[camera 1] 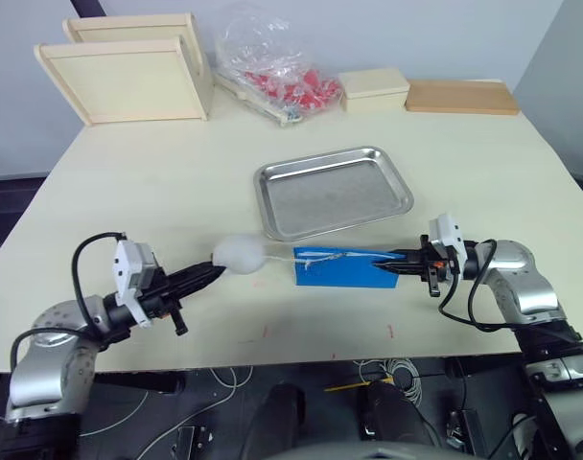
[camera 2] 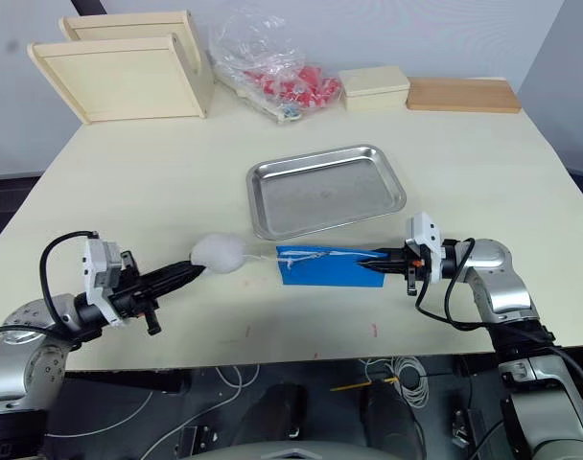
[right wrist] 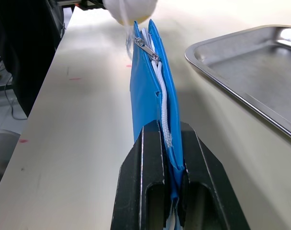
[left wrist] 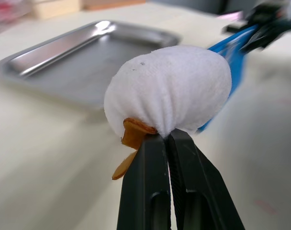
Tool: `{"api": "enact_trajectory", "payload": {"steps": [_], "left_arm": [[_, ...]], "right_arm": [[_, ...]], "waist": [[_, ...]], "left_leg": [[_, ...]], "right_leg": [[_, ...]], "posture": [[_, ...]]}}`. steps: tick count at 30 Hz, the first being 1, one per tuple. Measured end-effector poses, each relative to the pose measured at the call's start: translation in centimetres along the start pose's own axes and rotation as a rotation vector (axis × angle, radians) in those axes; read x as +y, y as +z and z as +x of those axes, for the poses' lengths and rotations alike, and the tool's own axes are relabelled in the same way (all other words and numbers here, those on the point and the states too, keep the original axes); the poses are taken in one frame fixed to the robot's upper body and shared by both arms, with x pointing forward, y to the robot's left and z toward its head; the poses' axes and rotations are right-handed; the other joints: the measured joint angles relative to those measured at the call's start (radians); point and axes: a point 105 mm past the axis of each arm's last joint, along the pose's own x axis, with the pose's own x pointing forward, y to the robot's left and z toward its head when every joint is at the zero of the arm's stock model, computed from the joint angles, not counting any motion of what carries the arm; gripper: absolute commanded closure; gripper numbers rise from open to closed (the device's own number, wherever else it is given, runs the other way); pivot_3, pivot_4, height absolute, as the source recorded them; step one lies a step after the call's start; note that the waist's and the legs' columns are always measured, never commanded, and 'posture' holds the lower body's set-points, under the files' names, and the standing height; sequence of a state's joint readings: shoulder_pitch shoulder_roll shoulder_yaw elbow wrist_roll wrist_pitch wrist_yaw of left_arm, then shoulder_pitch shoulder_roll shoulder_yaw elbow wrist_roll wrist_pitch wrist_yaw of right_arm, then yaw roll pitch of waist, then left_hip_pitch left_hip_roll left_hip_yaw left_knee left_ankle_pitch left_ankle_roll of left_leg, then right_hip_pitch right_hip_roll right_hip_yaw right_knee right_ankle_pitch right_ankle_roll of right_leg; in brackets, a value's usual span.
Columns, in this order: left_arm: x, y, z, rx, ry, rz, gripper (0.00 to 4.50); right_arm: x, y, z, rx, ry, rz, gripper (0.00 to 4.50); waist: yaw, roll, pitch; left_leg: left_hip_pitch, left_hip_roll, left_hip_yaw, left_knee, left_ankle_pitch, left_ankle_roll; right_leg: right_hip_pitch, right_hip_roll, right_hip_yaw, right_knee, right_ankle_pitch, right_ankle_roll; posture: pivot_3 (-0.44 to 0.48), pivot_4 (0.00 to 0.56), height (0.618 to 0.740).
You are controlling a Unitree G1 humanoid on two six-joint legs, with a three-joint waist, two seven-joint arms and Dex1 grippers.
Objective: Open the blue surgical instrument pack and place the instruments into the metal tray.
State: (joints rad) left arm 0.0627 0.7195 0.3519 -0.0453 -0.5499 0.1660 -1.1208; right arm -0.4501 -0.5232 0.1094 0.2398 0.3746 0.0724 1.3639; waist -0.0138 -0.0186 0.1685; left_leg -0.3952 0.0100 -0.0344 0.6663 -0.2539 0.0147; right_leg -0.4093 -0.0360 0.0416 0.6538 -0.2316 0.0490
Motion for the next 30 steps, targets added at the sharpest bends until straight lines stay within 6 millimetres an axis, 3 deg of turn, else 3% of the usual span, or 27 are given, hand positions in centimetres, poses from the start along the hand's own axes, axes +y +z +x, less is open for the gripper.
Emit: {"api": "enact_trajectory", "payload": {"steps": [13,20,30], "left_arm": [[3.6,-2.3,-1.4,0.071,0.308,0.018,4.47],[5.9,-2.3,-2.0,0.097,0.455,0.046,4.47],[5.1,-3.9,-1.8,0.169,0.448,0.005,4.47]], "right_arm": [[0.1,0.0,0.0,-0.001,0.002,-0.009,4.50],[0.1,0.0,0.0,-0.001,0.003,-0.009,4.50],[0.1,0.0,0.1,-0.005,0.001,-0.006,4.50]], "waist": [[0.000,0.000,0.000],[0.000,0.000,0.000],[-0.001,0.000,0.000]], "left_leg": [[0.000,0.000,-0.001,0.000,0.000,0.000],[0.000,0.000,-0.002,-0.001,0.000,0.000],[0.001,0.000,-0.001,-0.001,0.000,0.000]], "right_leg": [[0.000,-0.001,0.000,0.000,0.000,0.000],[0.000,-0.001,0.000,0.000,0.000,0.000],[0.000,-0.002,0.000,0.000,0.000,0.000]], "posture": [[0.000,0.150,0.740],[0.000,0.150,0.740],[0.000,0.150,0.740]]}}
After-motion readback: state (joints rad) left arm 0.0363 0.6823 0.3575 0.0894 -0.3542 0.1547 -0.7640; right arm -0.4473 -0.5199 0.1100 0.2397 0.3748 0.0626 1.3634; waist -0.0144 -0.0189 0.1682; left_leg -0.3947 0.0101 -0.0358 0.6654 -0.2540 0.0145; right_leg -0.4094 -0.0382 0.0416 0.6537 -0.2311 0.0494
